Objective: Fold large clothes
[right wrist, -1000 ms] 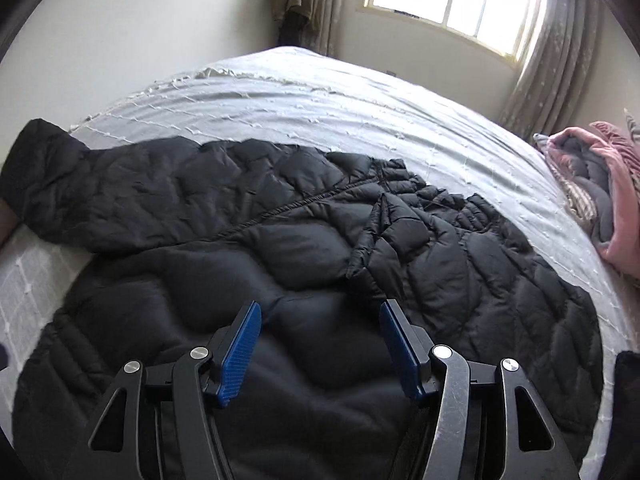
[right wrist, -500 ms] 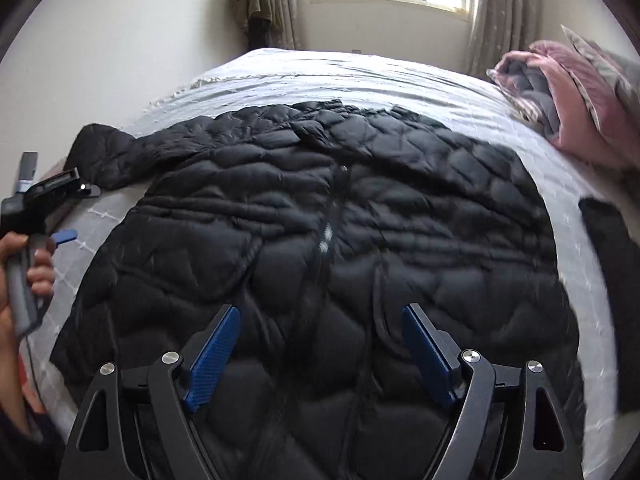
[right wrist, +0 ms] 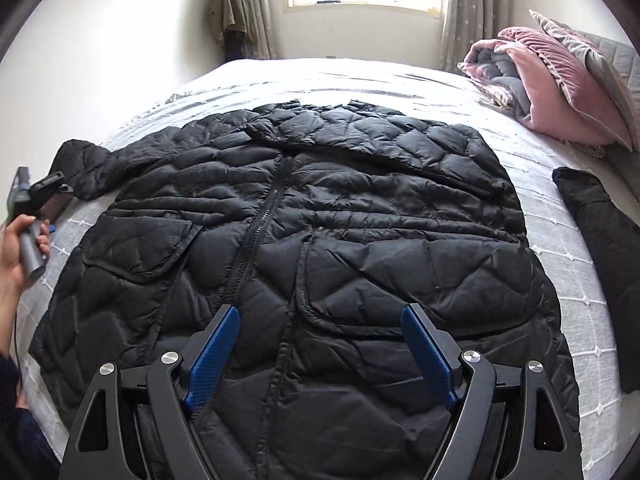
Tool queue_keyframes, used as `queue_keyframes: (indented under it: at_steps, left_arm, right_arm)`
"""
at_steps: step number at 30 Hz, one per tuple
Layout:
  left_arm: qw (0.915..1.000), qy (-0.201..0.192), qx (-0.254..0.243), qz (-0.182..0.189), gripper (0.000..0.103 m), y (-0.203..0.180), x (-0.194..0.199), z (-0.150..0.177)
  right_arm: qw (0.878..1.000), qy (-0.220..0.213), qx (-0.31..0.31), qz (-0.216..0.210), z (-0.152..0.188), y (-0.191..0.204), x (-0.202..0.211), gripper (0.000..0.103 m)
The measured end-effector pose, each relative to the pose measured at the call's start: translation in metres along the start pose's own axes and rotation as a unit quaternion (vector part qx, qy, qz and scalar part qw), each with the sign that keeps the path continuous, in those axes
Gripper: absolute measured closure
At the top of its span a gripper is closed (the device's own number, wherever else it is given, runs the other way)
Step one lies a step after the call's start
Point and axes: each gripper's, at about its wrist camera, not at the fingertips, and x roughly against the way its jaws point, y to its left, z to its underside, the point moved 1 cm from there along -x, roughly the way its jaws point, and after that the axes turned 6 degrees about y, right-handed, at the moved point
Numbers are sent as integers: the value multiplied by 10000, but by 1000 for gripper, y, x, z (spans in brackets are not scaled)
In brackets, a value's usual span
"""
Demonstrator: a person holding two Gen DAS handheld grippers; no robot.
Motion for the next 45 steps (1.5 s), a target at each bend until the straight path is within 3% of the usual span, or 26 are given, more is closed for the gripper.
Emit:
queue_keyframes:
  at_steps: [4, 6, 9, 10, 11, 14, 21, 25, 27, 30, 33, 35, 40, 45]
  left_arm:
    - [9991, -90, -283, -310, 8, -5, -22, -23]
    - [9995, -185, -133, -218, 13, -3, -24, -31]
    - [9992, -4, 222, 320, 51, -5, -28, -38]
    - [9984, 86, 290, 476, 79, -7, -30, -40]
    - [9976, 185, 310, 595, 94, -11, -32, -41]
    - [9989, 60, 62, 469, 98, -30, -19, -47]
    - [9914, -778, -662, 815, 99, -97, 71, -38]
    - [9791, -1231, -1252, 1023, 99, -148, 119, -25]
    - [9735, -1302, -1481, 1161, 99, -173, 136, -14]
    - [9630, -1375, -1914, 1306, 99, -221, 156, 18]
    - [9478, -1536, -2426, 1385, 99, -270, 169, 59]
    - [9404, -1446, -2698, 1482, 99, -300, 169, 85]
    - [9414, -837, -2657, 1899, 99, -348, 146, 138]
    - [9396, -266, -2957, 1702, 96, -383, 95, 195]
  right_arm:
    - [9998, -75, -31, 157, -1, -1, 0, 19]
    - [9997, -137, -24, 220, -1, 0, 3, 19]
    - [9995, -165, -74, 265, -2, -1, 5, 19]
    - [9995, -171, -81, 263, -2, -1, 6, 19]
    - [9995, -174, -89, 257, -2, -1, 7, 19]
    - [9991, -178, -66, 382, -2, 0, 8, 19]
    - [9986, -26, -284, 442, -2, -10, 9, 19]
    - [9982, 58, -332, 495, -2, -14, 7, 19]
    - [9985, 93, -449, 305, -2, -19, 7, 19]
    - [9978, 102, -648, 78, -4, -29, 12, 19]
    - [9967, 41, -801, 153, -6, -43, 18, 19]
    - [9954, 53, -955, 106, -6, -54, 19, 19]
    - [9901, 107, -1400, 53, -6, -80, 19, 19]
    - [9862, 231, -1613, -291, -4, -87, 16, 19]
